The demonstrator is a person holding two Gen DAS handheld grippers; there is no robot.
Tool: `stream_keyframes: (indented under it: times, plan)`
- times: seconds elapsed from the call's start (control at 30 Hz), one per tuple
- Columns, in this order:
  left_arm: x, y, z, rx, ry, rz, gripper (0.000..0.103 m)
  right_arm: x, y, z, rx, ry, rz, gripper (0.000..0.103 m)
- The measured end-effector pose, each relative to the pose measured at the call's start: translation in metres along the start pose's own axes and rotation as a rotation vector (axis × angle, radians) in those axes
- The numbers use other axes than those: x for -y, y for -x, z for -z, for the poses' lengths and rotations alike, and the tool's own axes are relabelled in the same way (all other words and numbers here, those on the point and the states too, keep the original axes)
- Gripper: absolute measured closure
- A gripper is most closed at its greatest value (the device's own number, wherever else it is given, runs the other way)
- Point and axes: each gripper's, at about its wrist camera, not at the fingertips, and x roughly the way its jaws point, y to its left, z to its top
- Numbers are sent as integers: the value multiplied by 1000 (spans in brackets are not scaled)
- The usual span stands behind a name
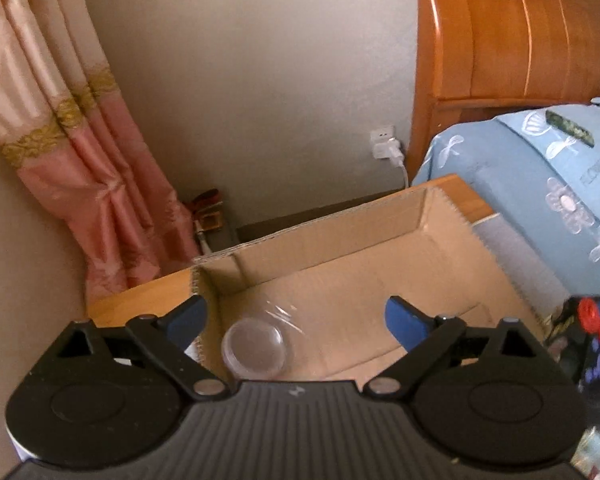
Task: Organize rigid objects
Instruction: 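Lower the purple cube toy into the box and open the right tool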
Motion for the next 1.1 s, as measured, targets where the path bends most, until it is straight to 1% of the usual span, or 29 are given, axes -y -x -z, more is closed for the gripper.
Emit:
stream_keyframes:
  times: [0.3, 0.43, 0.5, 0.6, 0.63, 0.7, 0.77, 0.87, 1.0, 1.1]
  plan:
    - [-20, 37, 28, 31, 18, 32, 7, -2, -25, -13, -45, -11, 22, 48]
    - [-24, 53, 41, 28, 21, 38, 7, -2, -34, -20, -53, -16, 32, 48]
    - [-24, 61, 48, 29, 19, 41, 7, -1, -39, -25, -58, -21, 42, 48]
    - [-23, 71, 57, 36, 21, 49, 7, 0, -46, -36, -51, -35, 79, 47]
    - [-22, 73, 59, 39, 22, 52, 7, 1, -47, -40, -46, -47, 91, 43]
    - [-20, 80, 64, 47, 22, 56, 7, 4, -46, -46, -41, -73, 96, 10]
    - [-18, 86, 70, 58, 24, 49, 7, 4, -37, -46, -14, -97, 94, 0]
    - [-16, 95, 79, 90, 30, 53, 7, -3, -21, -44, -6, -109, 81, 0]
    - [-12, 107, 89, 111, 52, 70, 3, -15, -2, -35, -7, -102, 69, 0]
    - [-6, 116, 97, 126, 52, 64, 3, -27, 11, -26, -6, -94, 73, 0]
